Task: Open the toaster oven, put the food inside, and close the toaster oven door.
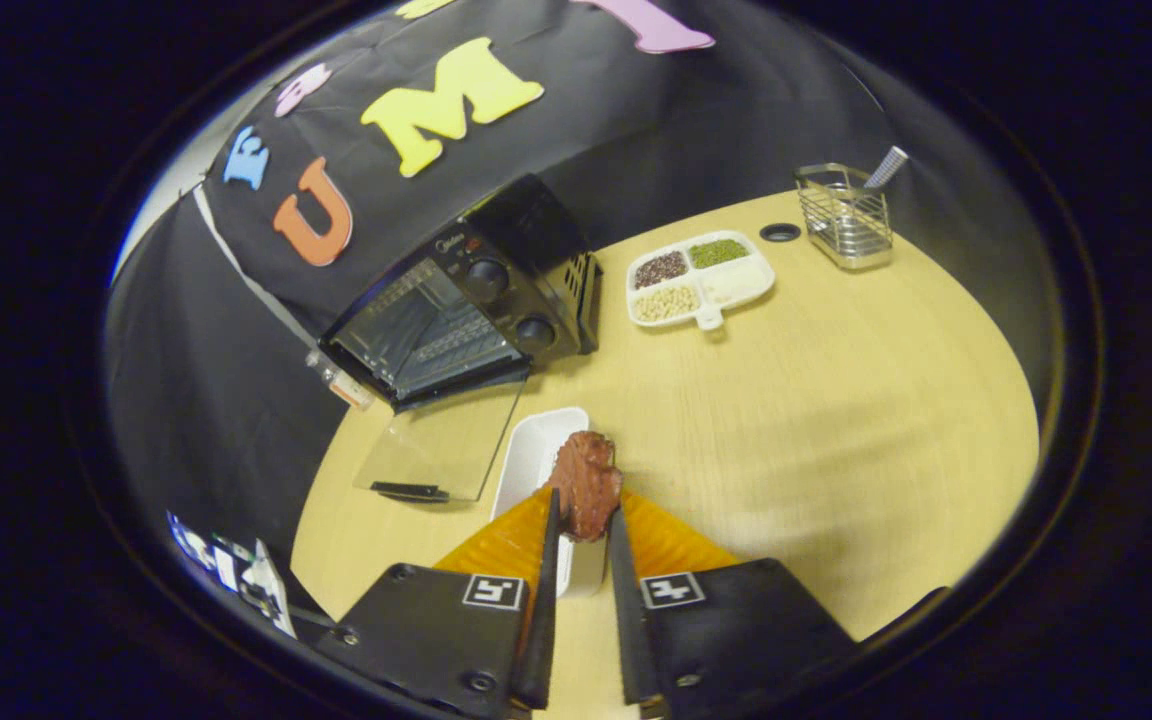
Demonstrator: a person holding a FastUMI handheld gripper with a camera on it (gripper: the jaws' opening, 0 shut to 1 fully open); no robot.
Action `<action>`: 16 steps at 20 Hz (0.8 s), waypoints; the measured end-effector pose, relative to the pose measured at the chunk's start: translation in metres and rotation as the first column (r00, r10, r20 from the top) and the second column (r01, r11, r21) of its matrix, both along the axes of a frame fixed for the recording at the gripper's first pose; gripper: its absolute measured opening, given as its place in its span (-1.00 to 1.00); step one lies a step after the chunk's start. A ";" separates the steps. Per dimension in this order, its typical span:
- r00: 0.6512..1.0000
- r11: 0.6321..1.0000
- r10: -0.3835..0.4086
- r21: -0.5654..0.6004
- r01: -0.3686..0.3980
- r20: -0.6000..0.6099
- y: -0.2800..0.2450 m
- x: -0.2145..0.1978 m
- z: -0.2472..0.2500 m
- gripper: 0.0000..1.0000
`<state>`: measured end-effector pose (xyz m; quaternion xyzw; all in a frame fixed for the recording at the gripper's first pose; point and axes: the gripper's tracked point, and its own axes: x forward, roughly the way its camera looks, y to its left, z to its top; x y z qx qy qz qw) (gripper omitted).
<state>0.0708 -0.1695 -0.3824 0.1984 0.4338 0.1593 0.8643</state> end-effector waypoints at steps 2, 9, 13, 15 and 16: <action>1.000 1.000 0.017 0.006 -0.018 0.020 0.012 -0.010 0.010 -0.67; 0.979 0.975 0.078 -0.220 -0.035 0.191 0.030 -0.028 0.064 -0.73; 0.943 0.940 0.157 -0.336 -0.052 0.293 0.057 -0.041 0.095 -0.73; 0.923 0.926 0.185 -0.375 -0.049 0.336 0.073 -0.045 0.105 -0.73; 0.913 0.919 0.193 -0.391 -0.041 0.358 0.082 -0.046 0.110 -0.73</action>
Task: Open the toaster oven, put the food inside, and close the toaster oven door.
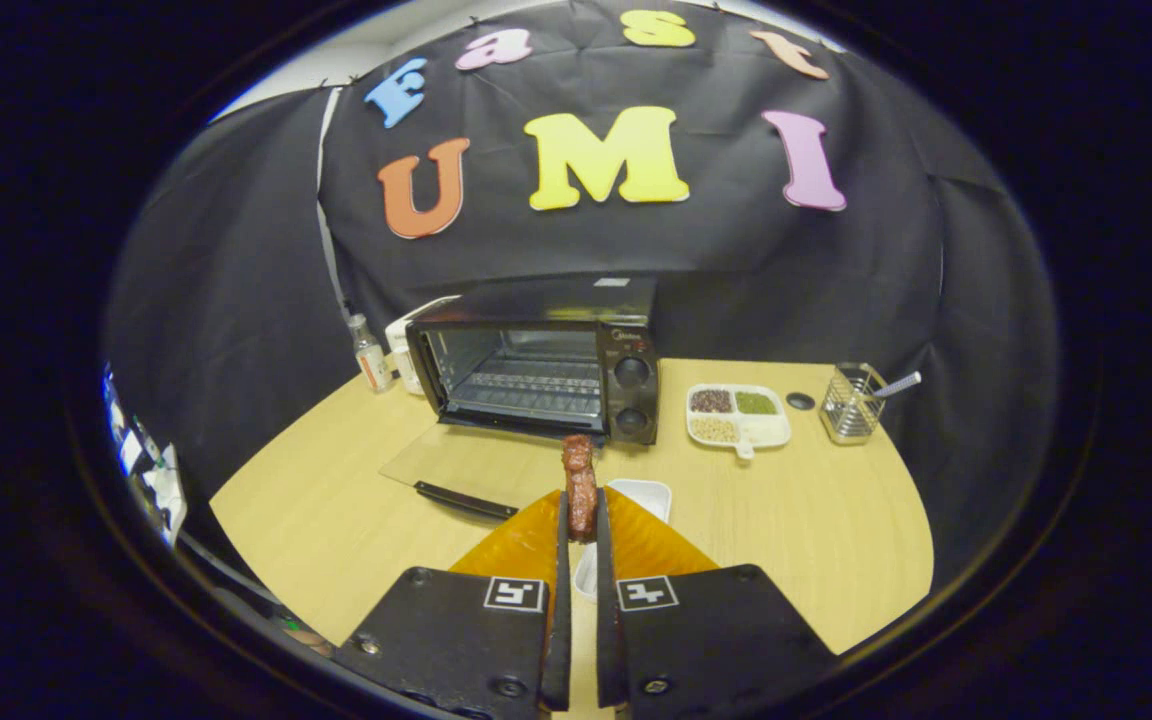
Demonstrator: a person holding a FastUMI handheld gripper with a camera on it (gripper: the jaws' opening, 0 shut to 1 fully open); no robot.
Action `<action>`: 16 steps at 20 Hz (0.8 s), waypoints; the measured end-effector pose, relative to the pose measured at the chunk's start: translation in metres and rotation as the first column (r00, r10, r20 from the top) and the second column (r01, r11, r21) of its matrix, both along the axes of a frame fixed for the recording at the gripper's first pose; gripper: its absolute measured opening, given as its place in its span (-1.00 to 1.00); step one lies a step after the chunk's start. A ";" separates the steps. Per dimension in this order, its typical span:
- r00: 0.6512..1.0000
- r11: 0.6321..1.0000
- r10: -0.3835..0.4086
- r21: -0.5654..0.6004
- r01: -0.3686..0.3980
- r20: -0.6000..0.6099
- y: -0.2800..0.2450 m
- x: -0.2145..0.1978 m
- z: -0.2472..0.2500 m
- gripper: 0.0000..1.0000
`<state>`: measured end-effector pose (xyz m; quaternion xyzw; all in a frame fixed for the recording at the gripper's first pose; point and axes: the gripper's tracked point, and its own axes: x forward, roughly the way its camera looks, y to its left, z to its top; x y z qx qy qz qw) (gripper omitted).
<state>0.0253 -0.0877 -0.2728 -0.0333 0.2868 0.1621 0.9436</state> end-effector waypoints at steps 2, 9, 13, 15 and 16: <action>0.998 0.999 0.013 -0.039 -0.011 0.058 0.020 0.002 0.003 -0.73; 0.996 0.998 0.018 -0.061 -0.013 0.088 0.091 0.023 -0.029 -0.73; 0.995 0.999 -0.051 0.008 0.050 0.092 0.118 0.048 -0.043 -0.74; 0.994 0.996 -0.074 0.054 0.070 0.085 0.132 0.062 -0.050 -0.73; 0.993 0.994 -0.080 0.077 0.073 0.084 0.139 0.069 -0.052 -0.73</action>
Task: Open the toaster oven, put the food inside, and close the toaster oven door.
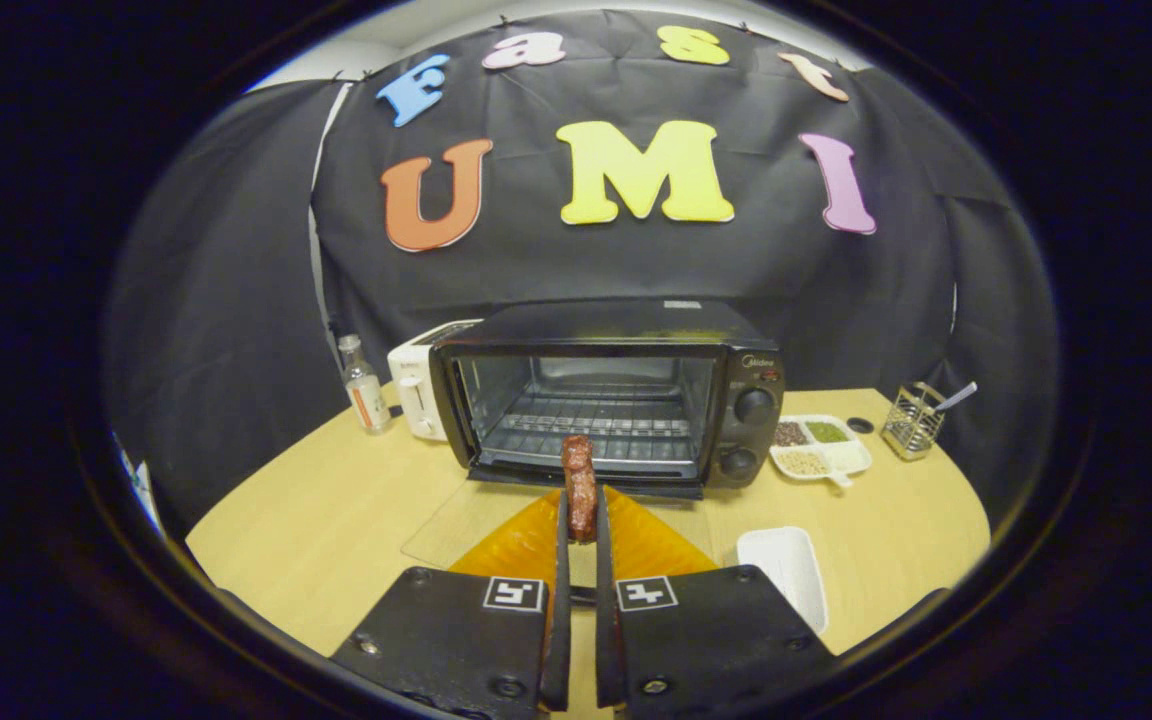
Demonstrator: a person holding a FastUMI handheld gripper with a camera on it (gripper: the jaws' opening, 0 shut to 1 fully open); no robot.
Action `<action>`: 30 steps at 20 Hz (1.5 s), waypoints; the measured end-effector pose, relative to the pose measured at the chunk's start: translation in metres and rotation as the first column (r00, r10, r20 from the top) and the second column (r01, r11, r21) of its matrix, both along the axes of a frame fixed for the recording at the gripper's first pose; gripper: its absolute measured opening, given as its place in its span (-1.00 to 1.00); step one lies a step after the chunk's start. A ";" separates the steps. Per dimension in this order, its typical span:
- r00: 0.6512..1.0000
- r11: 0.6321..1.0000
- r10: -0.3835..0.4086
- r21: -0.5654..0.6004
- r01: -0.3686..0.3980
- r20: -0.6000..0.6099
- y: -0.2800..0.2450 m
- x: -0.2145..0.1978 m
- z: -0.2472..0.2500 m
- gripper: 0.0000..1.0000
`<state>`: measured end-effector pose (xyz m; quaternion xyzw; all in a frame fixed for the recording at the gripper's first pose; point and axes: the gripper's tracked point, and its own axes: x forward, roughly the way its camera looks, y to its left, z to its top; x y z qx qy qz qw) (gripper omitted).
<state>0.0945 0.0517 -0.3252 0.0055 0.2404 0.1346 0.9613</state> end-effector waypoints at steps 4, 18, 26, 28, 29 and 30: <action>1.000 0.983 0.011 0.183 -0.011 0.001 0.031 0.028 0.002 -0.73; 0.971 0.685 -0.164 0.689 0.238 -0.173 0.045 0.150 -0.047 -0.73; 0.951 0.698 -0.242 0.645 0.309 -0.194 0.021 0.179 -0.077 -0.70; 0.953 0.747 -0.255 0.593 0.302 -0.164 0.016 0.178 -0.073 -0.67; 0.956 0.780 -0.251 0.552 0.294 -0.155 0.017 0.178 -0.075 -0.67; 0.953 0.810 -0.265 0.502 0.303 -0.147 0.013 0.178 -0.076 -0.63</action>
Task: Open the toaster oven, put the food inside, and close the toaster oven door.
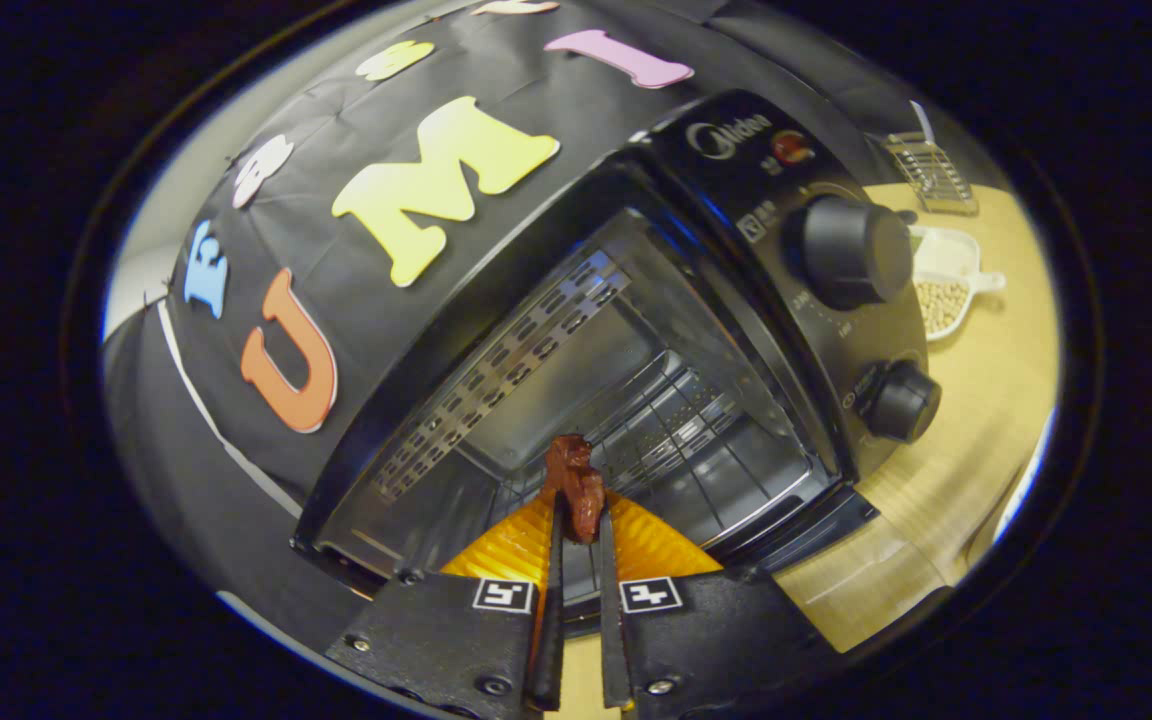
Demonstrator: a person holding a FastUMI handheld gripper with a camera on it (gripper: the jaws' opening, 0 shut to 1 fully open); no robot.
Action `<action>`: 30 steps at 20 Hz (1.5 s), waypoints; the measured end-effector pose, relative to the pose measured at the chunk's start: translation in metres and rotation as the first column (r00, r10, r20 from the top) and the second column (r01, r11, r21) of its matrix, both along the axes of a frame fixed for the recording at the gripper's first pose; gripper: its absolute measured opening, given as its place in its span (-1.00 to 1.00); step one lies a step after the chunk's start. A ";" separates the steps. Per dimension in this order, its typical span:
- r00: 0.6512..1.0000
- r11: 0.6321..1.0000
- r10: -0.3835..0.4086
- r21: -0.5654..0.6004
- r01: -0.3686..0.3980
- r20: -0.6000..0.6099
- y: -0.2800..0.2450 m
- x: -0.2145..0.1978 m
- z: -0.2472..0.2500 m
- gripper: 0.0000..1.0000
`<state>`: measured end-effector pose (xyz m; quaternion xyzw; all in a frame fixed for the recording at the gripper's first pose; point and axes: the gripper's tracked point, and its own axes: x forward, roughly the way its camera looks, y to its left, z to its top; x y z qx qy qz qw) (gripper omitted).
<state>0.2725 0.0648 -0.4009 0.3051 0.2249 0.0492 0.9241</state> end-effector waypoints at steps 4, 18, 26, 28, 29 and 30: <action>0.999 0.988 -0.025 -0.153 0.019 -0.036 -0.005 -0.003 -0.005 -0.39; 0.998 0.889 -0.022 -0.457 -0.007 -0.058 -0.013 -0.079 0.013 0.57; 0.990 0.808 0.118 -0.572 -0.144 -0.082 0.016 -0.176 0.013 0.95; 0.986 0.784 0.131 -0.597 -0.168 -0.105 0.017 -0.194 0.006 0.95; 0.983 0.777 0.127 -0.604 -0.180 -0.130 0.016 -0.204 -0.001 0.94; 0.979 0.779 0.133 -0.594 -0.200 -0.154 0.018 -0.214 -0.005 0.95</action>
